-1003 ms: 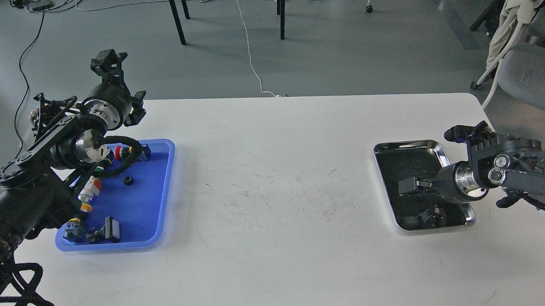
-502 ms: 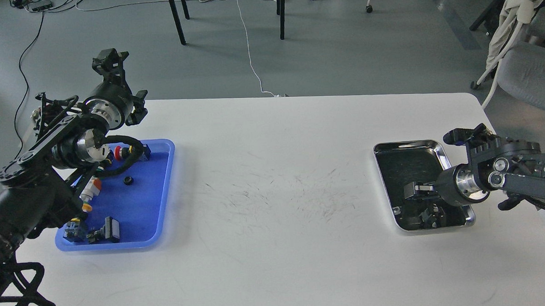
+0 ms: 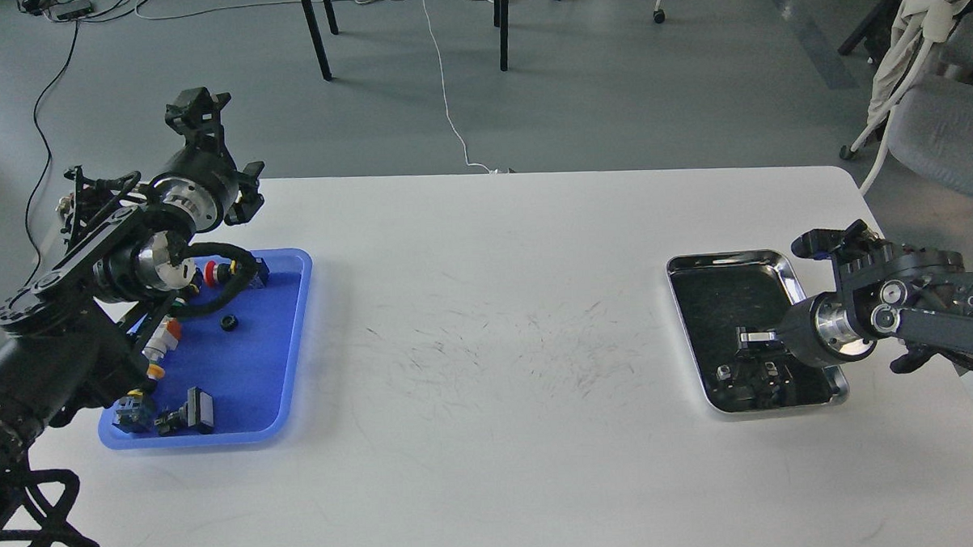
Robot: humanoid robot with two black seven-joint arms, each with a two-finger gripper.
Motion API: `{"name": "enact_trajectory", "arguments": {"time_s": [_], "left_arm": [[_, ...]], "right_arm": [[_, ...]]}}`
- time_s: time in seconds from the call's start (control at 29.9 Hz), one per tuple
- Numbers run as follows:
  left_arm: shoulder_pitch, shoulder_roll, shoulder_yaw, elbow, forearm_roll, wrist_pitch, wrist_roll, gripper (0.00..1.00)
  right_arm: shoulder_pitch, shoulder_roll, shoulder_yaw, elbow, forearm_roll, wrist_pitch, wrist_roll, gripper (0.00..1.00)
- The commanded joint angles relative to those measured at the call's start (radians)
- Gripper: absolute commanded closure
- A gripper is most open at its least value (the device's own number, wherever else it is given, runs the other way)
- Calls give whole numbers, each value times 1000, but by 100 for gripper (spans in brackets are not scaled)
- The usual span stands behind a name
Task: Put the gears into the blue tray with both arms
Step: 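Carry the second black part toward the table center and release it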
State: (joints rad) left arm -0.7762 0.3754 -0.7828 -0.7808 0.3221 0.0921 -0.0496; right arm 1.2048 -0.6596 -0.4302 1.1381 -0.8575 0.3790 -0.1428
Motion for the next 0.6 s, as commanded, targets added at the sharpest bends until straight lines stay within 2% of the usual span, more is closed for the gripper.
{"name": "enact_trajectory", "arguments": {"time_s": [0.0,0.3,0.43,0.57], "left_arm": [[0,0,-1,0,0,0,0,1],[-2,-6,-1,0,0,3,0,2],[-6,-7,0,0,0,11,0,2],[-6,-7,0,0,0,9,0,2]], "right_arm": [[25,0,2,6,9,3,2,94],[205,27,10,68,72,1,0,94],[294,127,11,65,191,-8,0,94],[322,297,19,22,284,-37,3,94]]}}
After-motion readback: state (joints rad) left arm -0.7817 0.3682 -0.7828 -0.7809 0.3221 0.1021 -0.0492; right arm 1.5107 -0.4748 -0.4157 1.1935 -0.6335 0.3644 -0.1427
